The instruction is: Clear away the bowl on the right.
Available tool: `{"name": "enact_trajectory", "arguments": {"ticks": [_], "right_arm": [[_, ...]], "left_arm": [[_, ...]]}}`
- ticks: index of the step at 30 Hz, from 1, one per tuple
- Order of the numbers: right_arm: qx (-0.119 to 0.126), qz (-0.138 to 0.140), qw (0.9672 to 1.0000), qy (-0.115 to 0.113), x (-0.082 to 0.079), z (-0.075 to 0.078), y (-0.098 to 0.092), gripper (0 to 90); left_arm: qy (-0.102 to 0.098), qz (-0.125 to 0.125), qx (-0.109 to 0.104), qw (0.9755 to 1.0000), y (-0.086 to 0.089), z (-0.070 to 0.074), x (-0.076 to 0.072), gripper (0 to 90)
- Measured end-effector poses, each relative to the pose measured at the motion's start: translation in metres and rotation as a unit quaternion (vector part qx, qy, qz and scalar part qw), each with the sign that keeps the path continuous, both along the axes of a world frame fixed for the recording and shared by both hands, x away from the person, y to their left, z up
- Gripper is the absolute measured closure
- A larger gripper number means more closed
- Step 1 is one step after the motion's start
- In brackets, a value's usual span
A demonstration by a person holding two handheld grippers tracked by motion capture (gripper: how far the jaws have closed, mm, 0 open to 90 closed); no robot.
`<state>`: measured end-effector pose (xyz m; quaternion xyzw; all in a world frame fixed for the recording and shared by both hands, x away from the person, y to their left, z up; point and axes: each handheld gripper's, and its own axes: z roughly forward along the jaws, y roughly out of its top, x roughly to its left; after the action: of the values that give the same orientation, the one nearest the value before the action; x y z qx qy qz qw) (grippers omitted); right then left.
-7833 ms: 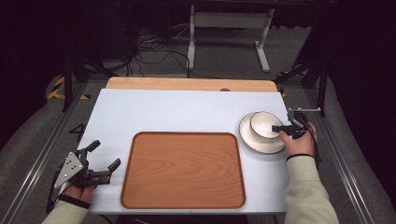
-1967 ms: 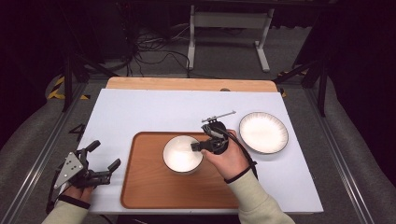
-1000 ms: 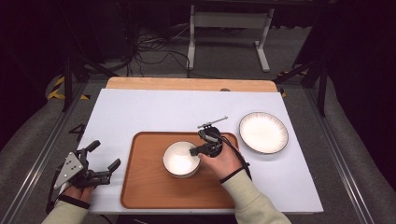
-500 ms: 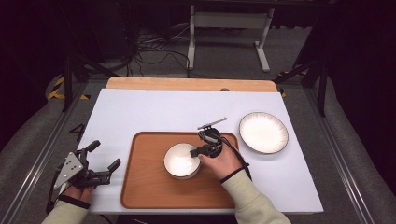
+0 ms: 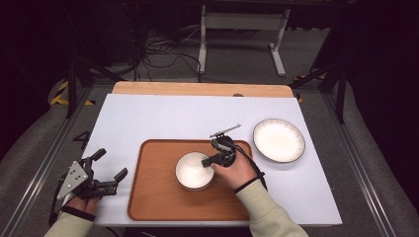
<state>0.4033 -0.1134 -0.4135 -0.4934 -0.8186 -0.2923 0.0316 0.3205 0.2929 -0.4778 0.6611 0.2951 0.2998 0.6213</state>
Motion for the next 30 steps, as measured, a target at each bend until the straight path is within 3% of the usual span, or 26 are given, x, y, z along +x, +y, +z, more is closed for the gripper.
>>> {"name": "enact_trajectory", "arguments": {"ticks": [7,13,16,19,22,25,26,27,28,30], "right_arm": [[0.009,0.003,0.9999,-0.006,0.0,-0.002,-0.003,72.8],[0.022,0.004,0.9986,-0.049,-0.002,0.004,-0.01,67.5],[0.029,0.007,0.9968,-0.074,-0.003,0.008,-0.012,66.1],[0.034,0.017,0.9931,-0.111,-0.006,0.012,-0.015,63.9],[0.047,0.027,0.9881,-0.144,-0.01,0.017,-0.016,61.9],[0.065,0.042,0.9761,-0.203,-0.015,0.024,-0.019,59.1],[0.065,0.042,0.9761,-0.203,-0.015,0.024,-0.019,59.1],[0.081,0.052,0.9658,-0.241,-0.019,0.028,-0.022,56.9],[0.081,0.052,0.9658,-0.241,-0.019,0.028,-0.022,56.9],[0.094,0.061,0.956,-0.271,-0.021,0.031,-0.024,55.0]], "left_arm": [[0.0,0.0,0.0,1.0,0.0,0.0,0.0,0.2],[0.0,0.0,0.0,1.0,0.0,0.0,0.0,0.2],[0.001,0.0,-0.001,1.0,0.0,0.0,0.0,0.2],[0.001,0.0,-0.002,1.0,0.0,0.0,0.0,0.2],[0.001,0.0,-0.002,1.0,0.0,0.0,0.0,0.2],[0.001,0.001,-0.002,1.0,0.0,0.0,0.0,0.2],[0.001,0.001,-0.002,1.0,0.0,0.0,0.0,0.2],[0.001,0.0,-0.002,1.0,0.0,0.0,0.0,0.2],[0.001,0.0,-0.002,1.0,0.0,0.0,0.0,0.2],[0.001,0.0,-0.002,1.0,0.0,0.0,0.0,0.2]]}}
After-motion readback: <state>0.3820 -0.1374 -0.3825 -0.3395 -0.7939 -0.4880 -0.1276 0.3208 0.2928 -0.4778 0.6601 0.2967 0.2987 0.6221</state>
